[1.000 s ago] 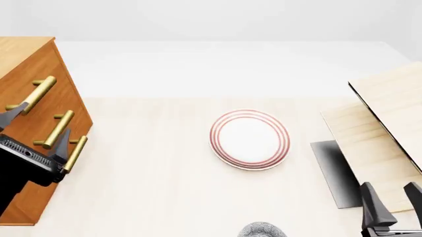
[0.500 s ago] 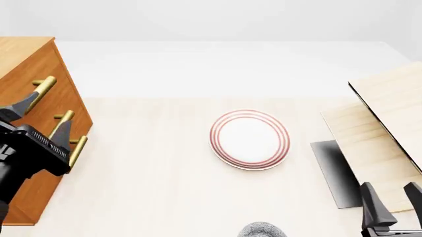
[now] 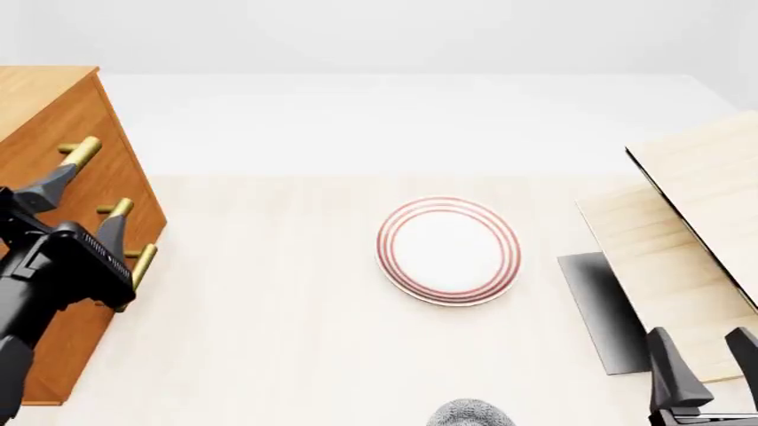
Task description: Open the top drawer of the cabinet and put the bowl in it.
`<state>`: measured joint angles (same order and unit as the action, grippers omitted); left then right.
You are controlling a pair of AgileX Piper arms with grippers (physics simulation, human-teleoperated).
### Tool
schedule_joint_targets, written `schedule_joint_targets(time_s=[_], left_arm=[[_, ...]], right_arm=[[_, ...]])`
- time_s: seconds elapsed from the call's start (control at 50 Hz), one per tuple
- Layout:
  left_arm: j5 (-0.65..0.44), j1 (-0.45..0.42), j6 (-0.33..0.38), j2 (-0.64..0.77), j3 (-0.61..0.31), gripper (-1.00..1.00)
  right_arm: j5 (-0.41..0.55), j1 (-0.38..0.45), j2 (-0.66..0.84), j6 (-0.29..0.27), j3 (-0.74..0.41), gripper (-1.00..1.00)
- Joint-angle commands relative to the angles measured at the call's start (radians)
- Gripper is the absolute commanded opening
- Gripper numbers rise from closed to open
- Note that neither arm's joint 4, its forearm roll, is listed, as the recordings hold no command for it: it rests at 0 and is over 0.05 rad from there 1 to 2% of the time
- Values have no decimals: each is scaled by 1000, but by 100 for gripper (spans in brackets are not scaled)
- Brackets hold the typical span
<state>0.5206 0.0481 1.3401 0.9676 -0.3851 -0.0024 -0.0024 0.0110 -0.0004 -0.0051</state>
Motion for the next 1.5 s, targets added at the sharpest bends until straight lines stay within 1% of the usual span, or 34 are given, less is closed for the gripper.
schedule_joint_targets(time_s=[0.02,0.08,0.18,0.24,0.28,0.5,0.68,0.72,0.8,0.84,0.88,0.92,0.94,1.0,1.16,1.22,1.5], left_arm=[[53,26,53,51,0,100],[74,37,68,66,2,100],[68,43,66,69,-6,100],[89,45,79,84,2,100],[82,51,72,86,-5,100],[124,79,86,126,-2,100],[123,90,76,133,-6,100],[145,100,84,144,0,100],[137,108,73,143,-5,100],[64,97,17,110,-39,100],[106,119,52,122,-20,100],[103,127,51,122,-21,100],[117,134,61,125,-13,100],[112,138,61,122,-12,100],[145,165,80,141,5,100],[124,167,66,133,-7,100],[176,194,86,186,-19,100]], right_arm=[[0,0,-2,0,1,100],[0,1,-2,0,1,100],[0,1,-2,0,1,100],[0,1,-2,0,1,100],[0,0,-2,0,1,100],[0,1,-2,0,1,100],[0,0,-2,0,1,100],[0,0,-2,0,1,100],[0,0,-2,0,1,100],[0,1,-2,0,1,100],[0,0,-2,0,1,100],[0,1,-2,0,1,100],[0,1,-2,0,1,100],[0,1,-2,0,1,100],[0,0,-2,0,1,100],[0,0,-2,0,1,100],[0,1,-2,0,1,100]])
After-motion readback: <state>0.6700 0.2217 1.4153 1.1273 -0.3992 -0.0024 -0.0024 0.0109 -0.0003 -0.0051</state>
